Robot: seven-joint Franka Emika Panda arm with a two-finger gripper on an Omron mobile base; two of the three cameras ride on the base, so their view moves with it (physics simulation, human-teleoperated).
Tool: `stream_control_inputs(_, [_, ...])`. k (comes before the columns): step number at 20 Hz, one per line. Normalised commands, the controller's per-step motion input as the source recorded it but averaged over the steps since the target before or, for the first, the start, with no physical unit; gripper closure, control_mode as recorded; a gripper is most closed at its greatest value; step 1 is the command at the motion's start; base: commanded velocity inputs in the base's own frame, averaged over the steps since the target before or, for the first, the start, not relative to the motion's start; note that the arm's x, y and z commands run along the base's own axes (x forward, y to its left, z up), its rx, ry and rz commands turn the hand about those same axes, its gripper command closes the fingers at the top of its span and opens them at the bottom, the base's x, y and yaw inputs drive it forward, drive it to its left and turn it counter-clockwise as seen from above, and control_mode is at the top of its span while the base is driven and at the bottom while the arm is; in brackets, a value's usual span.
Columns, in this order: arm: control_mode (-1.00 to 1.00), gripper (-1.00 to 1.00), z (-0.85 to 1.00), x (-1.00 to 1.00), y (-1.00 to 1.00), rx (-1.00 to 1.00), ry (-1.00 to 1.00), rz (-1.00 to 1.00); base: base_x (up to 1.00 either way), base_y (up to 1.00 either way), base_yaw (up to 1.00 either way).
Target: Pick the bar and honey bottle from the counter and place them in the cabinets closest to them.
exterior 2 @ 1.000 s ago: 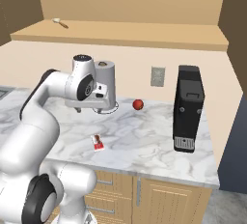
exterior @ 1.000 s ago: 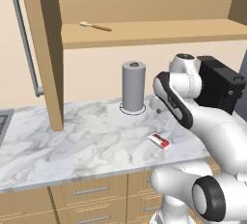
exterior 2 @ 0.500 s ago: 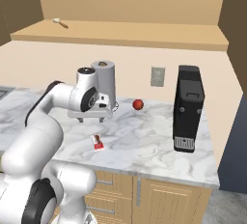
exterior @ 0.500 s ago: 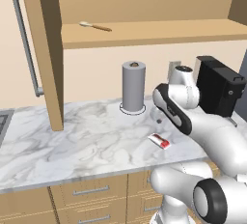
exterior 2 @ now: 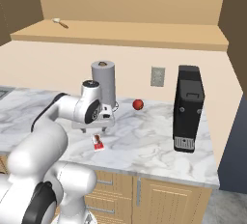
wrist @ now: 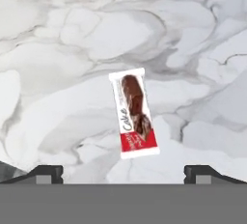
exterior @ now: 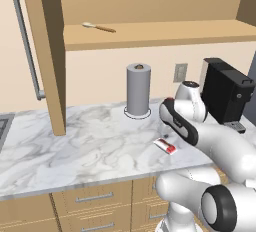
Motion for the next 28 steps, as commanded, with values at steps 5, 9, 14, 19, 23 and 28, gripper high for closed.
stream_control_inputs(5, [-1.00, -1.00, -0.40, 0.06, -0.07, 0.00, 0.01, 0.06, 0.00, 0.00, 0.00])
stream_control_inputs(9, [-1.00, -1.00, -0.36, 0.10, -0.05, 0.00, 0.00, 0.05, 0.00, 0.00, 0.00])
stream_control_inputs(14, [-1.00, -1.00, -0.29, 0.13, -0.02, 0.00, 0.00, 0.03, 0.00, 0.00, 0.00])
stream_control_inputs(19, [-1.00, -1.00, -0.24, 0.19, 0.00, 0.00, 0.00, 0.00, 0.00, 0.00, 0.00])
stream_control_inputs(23, [-1.00, -1.00, -0.27, 0.16, 0.00, 0.00, 0.00, 0.00, 0.00, 0.00, 0.00])
stream_control_inputs(28, [-1.00, -1.00, -0.33, 0.12, 0.00, 0.00, 0.00, 0.00, 0.00, 0.00, 0.00])
